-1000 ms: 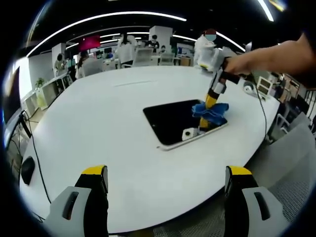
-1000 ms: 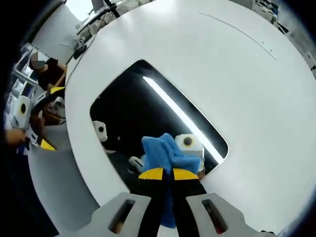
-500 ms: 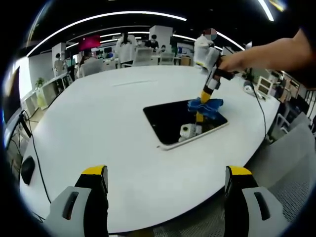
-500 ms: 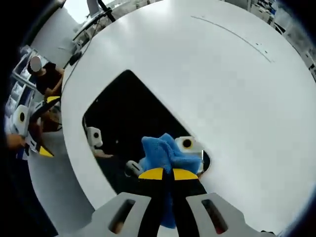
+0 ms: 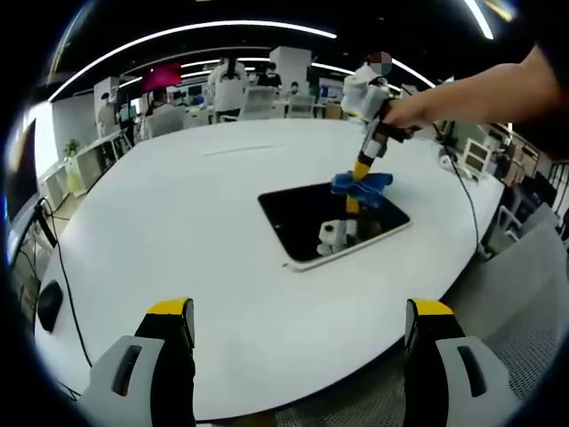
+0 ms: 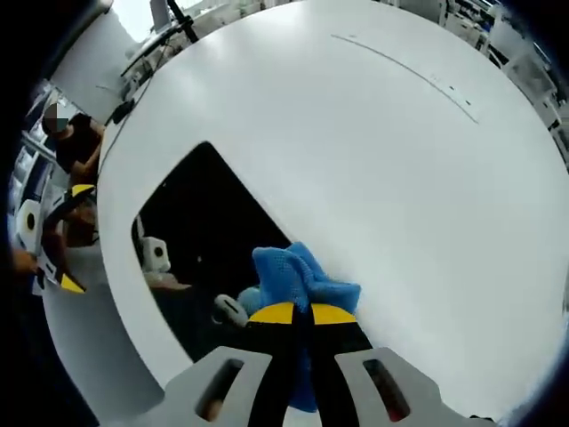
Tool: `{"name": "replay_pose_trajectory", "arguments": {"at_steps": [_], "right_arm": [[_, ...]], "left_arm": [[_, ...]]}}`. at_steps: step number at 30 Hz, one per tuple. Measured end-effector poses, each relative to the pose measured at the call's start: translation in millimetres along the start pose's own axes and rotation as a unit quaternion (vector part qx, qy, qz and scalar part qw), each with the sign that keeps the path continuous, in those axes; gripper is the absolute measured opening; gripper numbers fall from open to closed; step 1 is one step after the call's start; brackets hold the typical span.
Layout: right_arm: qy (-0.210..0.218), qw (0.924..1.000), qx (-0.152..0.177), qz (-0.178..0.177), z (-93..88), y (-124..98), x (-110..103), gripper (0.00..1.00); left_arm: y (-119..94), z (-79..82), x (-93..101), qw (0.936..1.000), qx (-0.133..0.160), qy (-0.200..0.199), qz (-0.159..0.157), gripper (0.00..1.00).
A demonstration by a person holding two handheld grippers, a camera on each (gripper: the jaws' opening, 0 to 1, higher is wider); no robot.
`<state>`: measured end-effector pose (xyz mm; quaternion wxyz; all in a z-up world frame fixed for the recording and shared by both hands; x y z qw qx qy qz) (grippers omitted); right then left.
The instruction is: Wipe the mirror surface with the cleaning cloth until all visible marks leave the cleaned area.
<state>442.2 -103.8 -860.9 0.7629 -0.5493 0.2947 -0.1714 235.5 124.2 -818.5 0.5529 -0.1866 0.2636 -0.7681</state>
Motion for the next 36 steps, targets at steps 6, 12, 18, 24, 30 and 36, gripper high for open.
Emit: {"name": "replay_pose_trajectory", "arguments": {"at_steps": [6, 12, 18, 24, 30, 36], "right_arm": [[0.004, 1.0, 0.005, -0.002, -0.8, 0, -1, 0.0], [0.009, 0.9997, 0.013, -0.017, -2.4, 0, -4, 0.0], [0.014, 0.9992, 0.013, -0.035, -0.4, 1, -3, 0.0], [0.022, 0.9986, 0.017, -0.045, -0.9, 1, -4, 0.0], [0.022, 0.9984, 0.029, -0.043, -5.2, -6, -10, 0.0], [0.012, 0.9975, 0.05, -0.049, 0.0, -28, -12, 0.0]], "left_arm": [[0, 0.3, 0.2, 1.0, 0.0, 0.001, -0.001, 0.99], [0, 0.8, 0.1, 1.0, 0.001, 0.002, -0.001, 0.99], [1, 1.1, 0.4, 1.0, 0.001, 0.003, -0.002, 0.99], [1, 1.0, -0.3, 1.0, 0.001, 0.003, 0.0, 0.99], [1, 0.0, 0.6, 1.0, -0.002, 0.007, -0.001, 0.99], [1, 1.5, -1.2, 0.9999, 0.003, 0.015, 0.006, 0.99]]}}
Point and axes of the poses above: the point that each gripper's makers call its tool centre point, and the gripper's own axes: y roughly forward along the fingers, x roughly to its right, z roughly out of its top, the point moved 1 cm from there along -y, roughly backward along the fingers, and after that the axes turned 8 degrees about z, right-handed, at the moved point
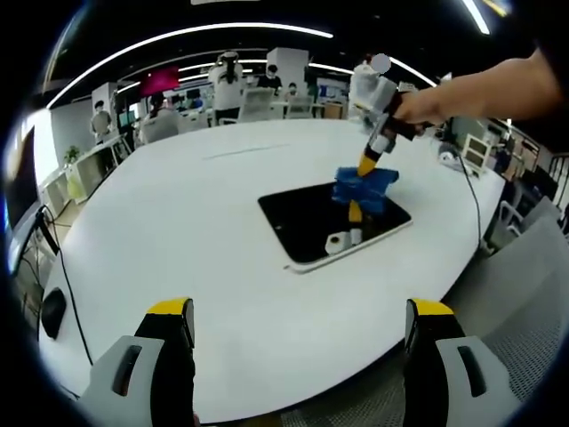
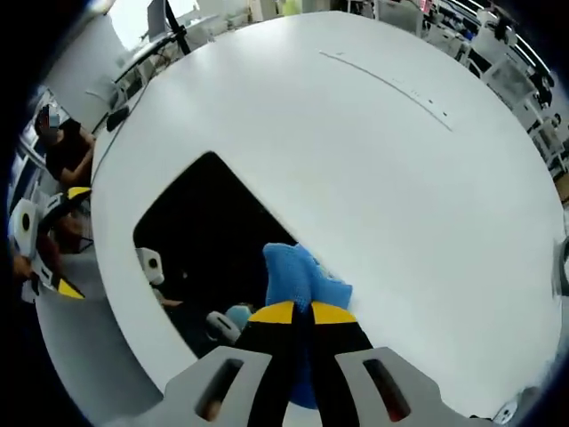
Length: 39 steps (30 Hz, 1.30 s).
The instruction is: Wipe the mirror surface with the cleaning cloth until all visible marks leave the cleaned area.
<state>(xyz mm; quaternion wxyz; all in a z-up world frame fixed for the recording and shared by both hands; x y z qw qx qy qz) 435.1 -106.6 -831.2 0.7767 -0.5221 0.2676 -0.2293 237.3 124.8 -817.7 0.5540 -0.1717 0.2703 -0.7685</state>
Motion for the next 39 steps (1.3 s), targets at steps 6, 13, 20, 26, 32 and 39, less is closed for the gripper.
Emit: {"name": "replay_pose_trajectory", "arguments": {"at_steps": [6, 13, 20, 26, 32, 39], "right_arm": [[0.02, 0.9995, 0.022, -0.014, 6.8, -39, 14, 0.0], [0.022, 0.9987, 0.028, -0.036, 3.4, -67, 27, 0.0], [0.036, 0.9978, 0.04, -0.038, -9.5, -86, 28, 0.0], [0.061, 0.9966, 0.041, -0.036, -35.7, -104, 33, 0.0], [0.086, 0.9944, 0.042, -0.045, -58.5, -116, 48, 0.0], [0.126, 0.9888, 0.064, -0.049, -74.2, -129, 68, 0.0]], "left_arm": [[1, 2.3, 1.8, 0.9999, 0.003, 0.01, -0.006, 0.99], [1, 5.3, -3.1, 0.9999, 0.015, -0.005, 0.001, 0.99], [1, 4.5, -1.1, 0.9999, 0.012, -0.003, -0.001, 0.99], [1, 3.8, -0.4, 1.0, 0.009, 0.001, -0.002, 0.99], [0, 4.3, -0.3, 0.9999, 0.01, 0.0, -0.004, 0.99], [0, 3.7, -0.1, 1.0, 0.008, 0.002, -0.005, 0.99]]}}
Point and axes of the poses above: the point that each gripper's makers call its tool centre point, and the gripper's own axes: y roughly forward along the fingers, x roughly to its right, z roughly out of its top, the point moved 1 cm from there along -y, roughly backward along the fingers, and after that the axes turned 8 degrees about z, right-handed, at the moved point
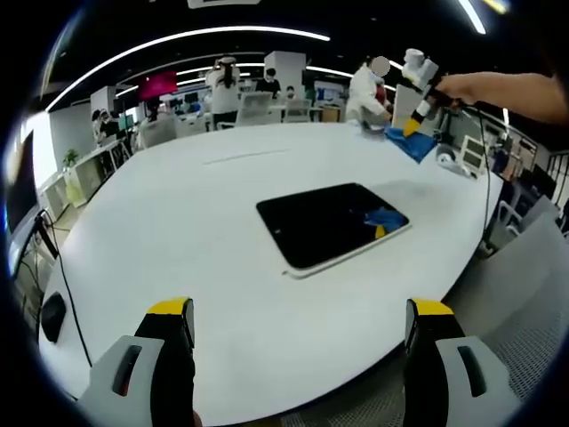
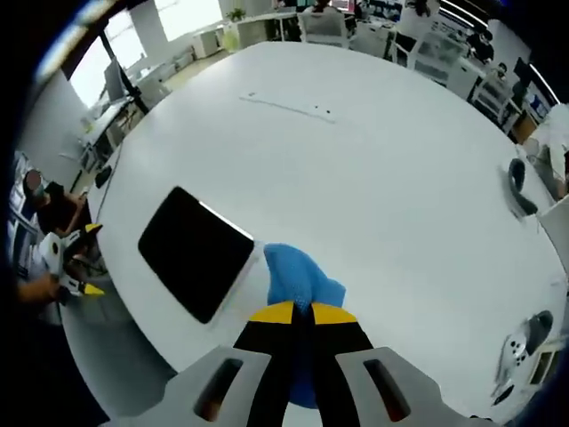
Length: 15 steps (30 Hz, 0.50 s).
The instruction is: Wipe the mirror surface with the cleaning cloth until all visible marks leave the cleaned area.
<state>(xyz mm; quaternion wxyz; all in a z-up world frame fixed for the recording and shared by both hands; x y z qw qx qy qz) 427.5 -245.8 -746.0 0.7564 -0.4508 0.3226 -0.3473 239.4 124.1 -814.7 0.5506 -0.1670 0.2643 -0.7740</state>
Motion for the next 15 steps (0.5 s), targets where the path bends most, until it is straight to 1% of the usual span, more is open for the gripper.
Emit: {"name": "replay_pose_trajectory", "arguments": {"at_steps": [5, 8, 11, 15], "right_arm": [[0.014, 0.9999, 0.008, -0.001, -3.8, -1, 6, 0.0], [0.023, 0.9997, 0.009, 0.002, -8.0, 5, 7, 0.0], [0.028, 0.9996, 0.006, 0.004, -12.5, 15, 10, 0.0], [0.047, 0.9988, 0.004, 0.011, -22.1, 44, 13, 0.0]], "left_arm": [[-1, -0.5, -0.1, 1.0, -0.001, -0.001, 0.001, 0.99], [-1, -0.7, 0.0, 1.0, 0.001, -0.002, 0.001, 0.99], [-1, -1.6, 0.3, 1.0, 0.001, -0.003, 0.0, 0.99], [-1, -2.6, 1.1, 1.0, -0.001, -0.001, -0.001, 0.99]]}}
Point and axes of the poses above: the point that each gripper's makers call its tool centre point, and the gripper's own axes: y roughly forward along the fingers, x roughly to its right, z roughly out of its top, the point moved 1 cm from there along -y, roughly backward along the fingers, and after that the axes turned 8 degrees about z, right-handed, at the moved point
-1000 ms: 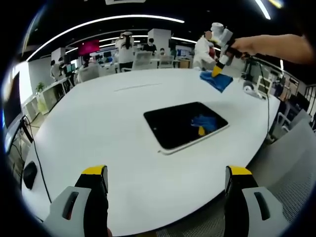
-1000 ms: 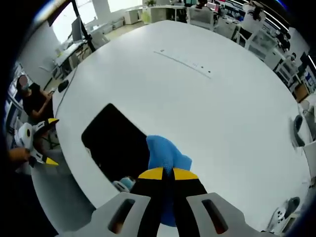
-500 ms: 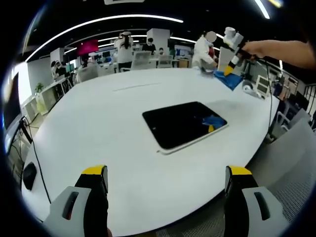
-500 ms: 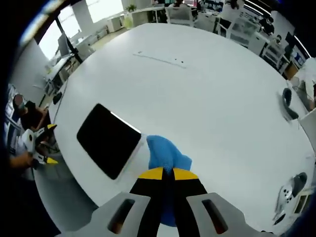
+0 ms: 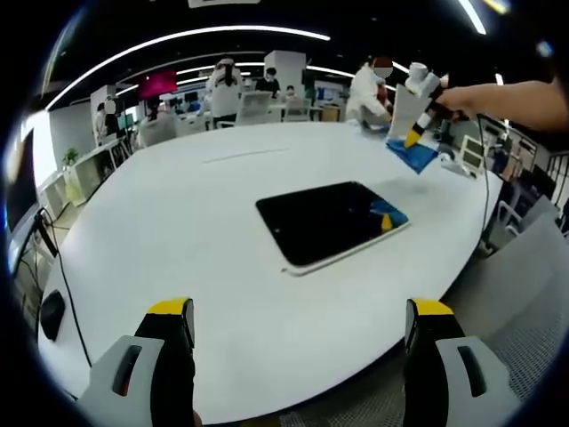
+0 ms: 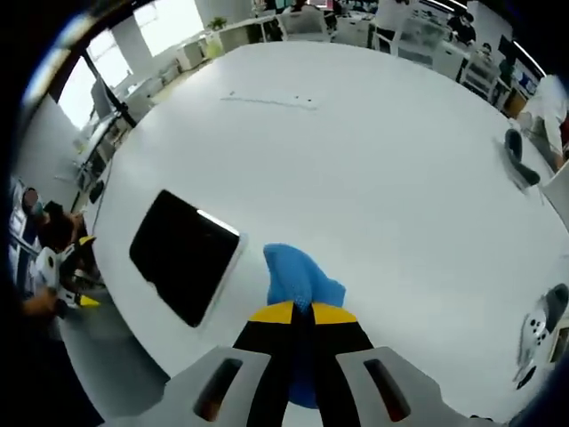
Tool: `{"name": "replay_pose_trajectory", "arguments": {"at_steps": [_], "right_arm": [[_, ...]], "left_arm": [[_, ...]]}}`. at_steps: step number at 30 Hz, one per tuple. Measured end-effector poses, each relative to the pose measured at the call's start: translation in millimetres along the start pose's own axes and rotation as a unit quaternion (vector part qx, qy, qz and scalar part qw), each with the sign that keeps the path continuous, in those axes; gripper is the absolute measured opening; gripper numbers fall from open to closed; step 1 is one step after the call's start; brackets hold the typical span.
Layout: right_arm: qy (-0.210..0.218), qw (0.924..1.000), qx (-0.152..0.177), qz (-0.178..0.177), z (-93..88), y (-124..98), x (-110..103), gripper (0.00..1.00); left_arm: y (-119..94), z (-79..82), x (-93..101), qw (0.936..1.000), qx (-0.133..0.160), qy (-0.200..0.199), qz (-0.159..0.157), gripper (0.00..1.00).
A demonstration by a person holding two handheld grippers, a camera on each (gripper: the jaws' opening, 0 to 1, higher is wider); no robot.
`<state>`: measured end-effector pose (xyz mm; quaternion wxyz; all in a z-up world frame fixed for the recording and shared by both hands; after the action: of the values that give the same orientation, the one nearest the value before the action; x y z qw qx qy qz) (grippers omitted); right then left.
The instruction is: Wipe the mirror surface with the cleaning cloth until all visible marks leave the cleaned area.
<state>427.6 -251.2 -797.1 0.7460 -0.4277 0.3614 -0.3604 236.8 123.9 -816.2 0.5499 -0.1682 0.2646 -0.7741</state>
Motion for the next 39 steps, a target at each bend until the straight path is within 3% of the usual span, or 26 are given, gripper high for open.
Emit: {"name": "replay_pose_trajectory", "arguments": {"at_steps": [8, 11, 13, 16, 18, 19, 20, 23, 25, 27, 29, 31, 32, 33, 34, 36, 37, 39], "right_arm": [[0.026, 0.9996, -0.012, 0.004, -24.3, 58, 1, 0.01], [-0.018, 0.9996, 0.005, -0.019, -26.9, 69, 3, 0.02], [-0.035, 0.9982, 0.033, -0.036, -16.3, 70, 9, 0.04], [-0.077, 0.9937, 0.037, -0.072, -13.4, 67, 20, 0.18], [-0.07, 0.9951, 0.032, -0.061, -18.6, 70, 18, 0.26], [-0.075, 0.9949, 0.034, -0.057, -19.2, 71, 17, 0.27], [-0.082, 0.9939, 0.037, -0.064, -26.0, 63, 2, 0.27], [-0.092, 0.9923, 0.046, -0.069, -25.8, 63, 1, 0.3], [-0.084, 0.9934, 0.066, -0.042, -27.9, 56, -16, 0.41], [-0.081, 0.9907, 0.102, -0.039, -20.6, 44, -19, 0.51], [-0.093, 0.9835, 0.154, -0.021, -9.3, 25, -34, 0.55], [-0.089, 0.9771, 0.192, -0.022, -8.8, 5, -48, 0.68], [-0.122, 0.9705, 0.208, -0.018, -8.4, -1, -57, 0.78], [-0.147, 0.962, 0.228, -0.033, -12.9, -15, -65, 0.86], [-0.154, 0.959, 0.234, -0.042, -19.7, -23, -70, 0.89], [-0.17, 0.9478, 0.269, -0.022, -30.7, -41, -94, 0.92], [-0.184, 0.9376, 0.294, -0.031, -36.1, -51, -102, 0.96], [-0.196, 0.9275, 0.317, -0.031, -47.2, -58, -113, 1.0]], "left_arm": [[1, -0.9, -1.1, 1.0, -0.001, -0.002, 0.0, 0.99], [1, -1.1, -0.5, 1.0, 0.0, -0.004, -0.001, 0.99], [2, -1.3, 0.0, 1.0, 0.0, -0.004, -0.002, 0.99], [2, -1.6, 1.3, 1.0, -0.001, -0.003, -0.003, 0.99], [2, -2.2, 1.5, 1.0, -0.003, -0.003, -0.002, 0.99], [2, -2.5, 1.3, 1.0, -0.003, -0.004, -0.002, 0.99], [2, -2.6, 1.1, 1.0, -0.003, -0.005, -0.002, 0.99], [2, -3.0, 1.1, 1.0, -0.004, -0.005, 0.0, 0.99], [2, -4.4, 1.8, 1.0, -0.009, -0.003, 0.0, 0.99], [2, -5.3, 2.9, 0.9999, -0.013, -0.002, -0.001, 0.99], [3, -1.9, 4.8, 0.9999, -0.007, 0.007, -0.005, 0.99], [1, 5.1, 4.7, 0.9999, 0.011, 0.005, -0.004, 0.99], [0, 7.7, 5.3, 0.9998, 0.02, 0.003, -0.004, 0.99], [-2, 8.4, 5.1, 0.9997, 0.026, 0.003, -0.003, 0.99], [-2, 7.2, 2.9, 0.9997, 0.022, 0.001, 0.003, 0.99], [-3, 6.0, -4.0, 0.9996, 0.016, -0.012, 0.021, 0.99], [-3, 11.1, -3.4, 0.9993, 0.029, -0.015, 0.017, 0.99], [-6, 22.5, 1.2, 0.9976, 0.068, -0.013, 0.003, 1.0]]}}
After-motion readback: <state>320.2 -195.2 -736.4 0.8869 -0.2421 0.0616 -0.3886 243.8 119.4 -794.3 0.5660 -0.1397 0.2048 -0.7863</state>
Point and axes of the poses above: the point that each gripper's makers call its tool centre point, and the gripper's own axes: y roughly forward along the fingers, x roughly to its right, z roughly out of its top, the point moved 1 cm from there along -y, roughly backward along the fingers, and after that the axes turned 8 degrees about z, right-handed, at the moved point
